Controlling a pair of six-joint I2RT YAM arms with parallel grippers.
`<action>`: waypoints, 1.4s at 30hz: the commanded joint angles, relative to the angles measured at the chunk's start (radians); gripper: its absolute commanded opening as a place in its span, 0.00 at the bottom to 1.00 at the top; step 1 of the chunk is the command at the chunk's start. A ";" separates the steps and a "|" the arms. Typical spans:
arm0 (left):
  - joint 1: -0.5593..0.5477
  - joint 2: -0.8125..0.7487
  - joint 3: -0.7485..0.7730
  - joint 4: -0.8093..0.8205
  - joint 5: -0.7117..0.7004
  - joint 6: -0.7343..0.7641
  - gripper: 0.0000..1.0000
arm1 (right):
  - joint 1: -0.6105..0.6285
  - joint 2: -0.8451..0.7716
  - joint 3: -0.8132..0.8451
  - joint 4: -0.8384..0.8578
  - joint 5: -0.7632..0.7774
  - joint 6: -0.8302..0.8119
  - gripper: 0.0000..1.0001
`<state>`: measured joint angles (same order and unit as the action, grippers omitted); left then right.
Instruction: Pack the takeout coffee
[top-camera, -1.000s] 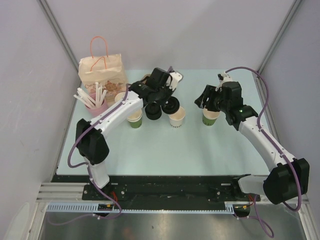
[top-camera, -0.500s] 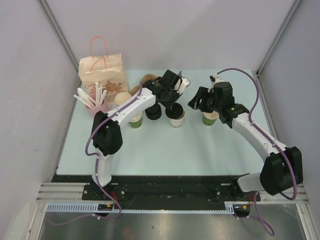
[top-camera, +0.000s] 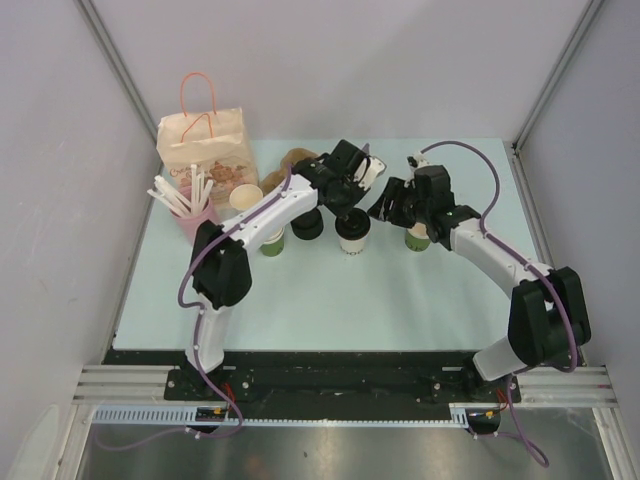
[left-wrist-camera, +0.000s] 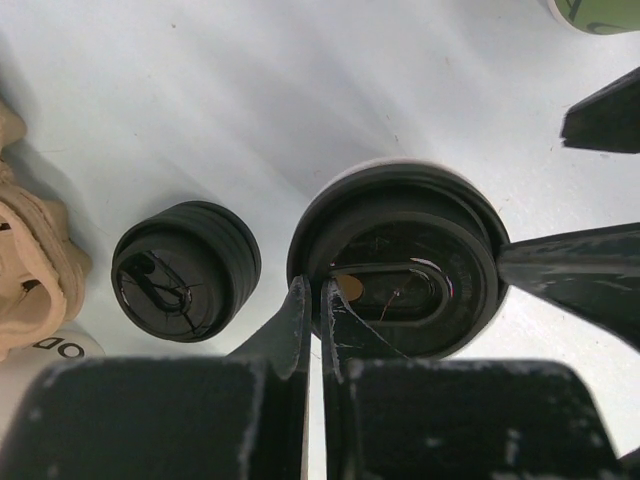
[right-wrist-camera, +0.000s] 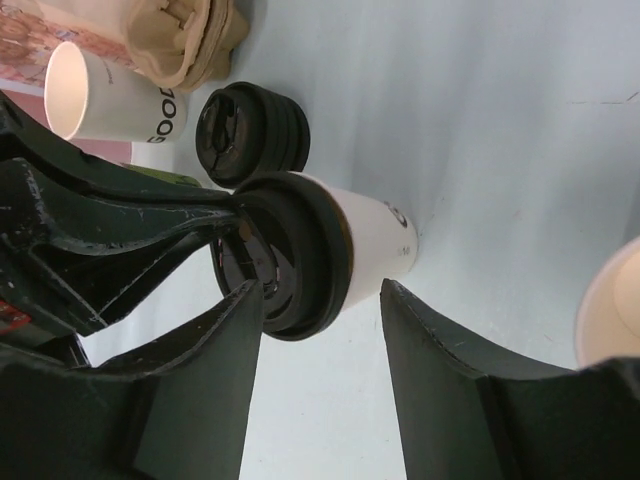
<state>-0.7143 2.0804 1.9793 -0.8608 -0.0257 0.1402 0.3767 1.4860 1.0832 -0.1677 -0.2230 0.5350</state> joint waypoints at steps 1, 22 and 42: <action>-0.005 0.020 0.052 -0.017 0.046 0.022 0.00 | 0.011 0.025 0.003 0.080 -0.030 0.034 0.55; -0.008 0.047 0.044 -0.026 0.089 0.022 0.03 | 0.039 0.166 0.003 0.093 -0.055 0.036 0.29; -0.008 -0.028 0.061 -0.026 0.109 0.032 0.41 | 0.085 0.031 0.003 0.137 0.123 -0.113 0.45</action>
<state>-0.7113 2.1189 2.0045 -0.8803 0.0383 0.1402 0.4557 1.5646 1.0813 -0.0769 -0.1200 0.4637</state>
